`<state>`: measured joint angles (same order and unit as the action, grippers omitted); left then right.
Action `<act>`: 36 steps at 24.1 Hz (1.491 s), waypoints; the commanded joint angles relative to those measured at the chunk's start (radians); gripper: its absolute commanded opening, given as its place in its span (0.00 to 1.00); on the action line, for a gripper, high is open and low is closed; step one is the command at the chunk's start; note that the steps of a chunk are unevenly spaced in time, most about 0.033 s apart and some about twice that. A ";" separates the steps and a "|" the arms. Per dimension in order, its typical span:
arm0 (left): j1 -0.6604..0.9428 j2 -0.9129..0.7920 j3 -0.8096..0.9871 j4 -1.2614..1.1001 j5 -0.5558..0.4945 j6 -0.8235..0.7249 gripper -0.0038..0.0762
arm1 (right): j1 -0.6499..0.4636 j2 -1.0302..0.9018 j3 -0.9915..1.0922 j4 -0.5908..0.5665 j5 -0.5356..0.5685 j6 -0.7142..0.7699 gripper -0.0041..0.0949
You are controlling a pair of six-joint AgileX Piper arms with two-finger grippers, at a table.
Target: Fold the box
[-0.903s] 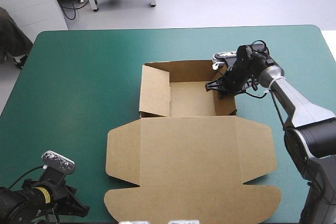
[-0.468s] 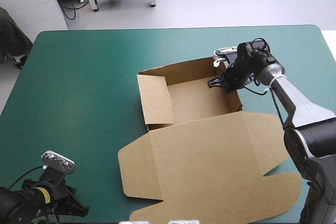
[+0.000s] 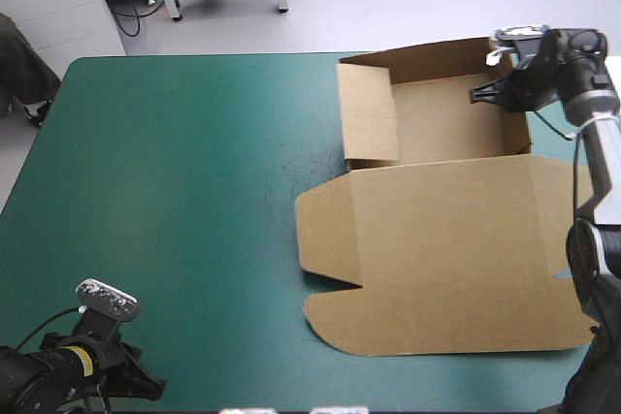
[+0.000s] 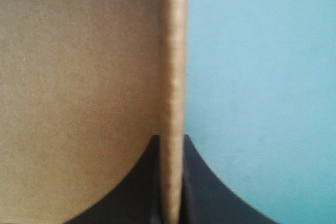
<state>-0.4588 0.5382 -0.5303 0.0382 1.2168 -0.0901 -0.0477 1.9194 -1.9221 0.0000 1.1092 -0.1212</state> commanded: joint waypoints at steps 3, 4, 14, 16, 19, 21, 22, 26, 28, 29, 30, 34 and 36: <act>-0.003 0.006 -0.026 0.016 -0.025 -0.011 0.01 | -0.186 -0.059 -0.038 0.000 0.016 0.016 0.02; -0.003 0.006 -0.026 0.016 -0.025 -0.011 0.01 | -0.213 -0.055 -0.038 0.005 0.022 0.013 0.02; -0.003 0.006 -0.026 0.016 -0.019 -0.011 0.01 | -0.384 0.019 -0.038 0.015 0.096 -0.014 0.02; -0.003 0.006 -0.026 0.008 -0.005 -0.015 0.01 | -0.396 0.034 -0.038 0.052 0.090 -0.019 0.08; -0.003 0.006 -0.026 -0.005 0.000 -0.015 0.01 | -0.396 0.043 -0.038 0.061 0.071 -0.036 0.30; -0.003 0.006 -0.026 -0.007 0.000 -0.015 0.01 | -0.396 0.041 -0.038 0.054 0.068 -0.043 0.55; -0.003 0.006 -0.026 -0.007 0.000 -0.015 0.01 | -0.396 0.034 -0.038 0.055 0.070 -0.043 0.73; -0.003 0.006 -0.026 -0.008 0.002 -0.024 0.01 | -0.396 -0.014 -0.043 0.084 0.070 -0.054 0.85; -0.003 0.006 -0.026 -0.004 -0.005 -0.044 0.01 | -0.396 -0.054 -0.074 0.096 0.095 -0.063 0.77; -0.003 0.006 -0.026 -0.002 -0.006 -0.044 0.01 | -0.396 -0.076 -0.096 0.107 0.115 -0.070 0.69; -0.003 0.006 -0.026 0.000 -0.008 -0.044 0.01 | -0.396 -0.088 -0.108 0.113 0.123 -0.070 0.63; -0.003 0.006 -0.026 0.006 -0.012 -0.045 0.01 | -0.396 -0.151 -0.133 0.175 0.137 -0.070 0.31; -0.003 0.006 -0.026 0.006 -0.020 -0.045 0.01 | -0.396 -0.184 -0.133 0.231 0.137 -0.076 0.15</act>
<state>-0.4588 0.5382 -0.5303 0.0421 1.2387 -0.1238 -0.4377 1.8327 -2.0189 0.1540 1.2436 -0.1811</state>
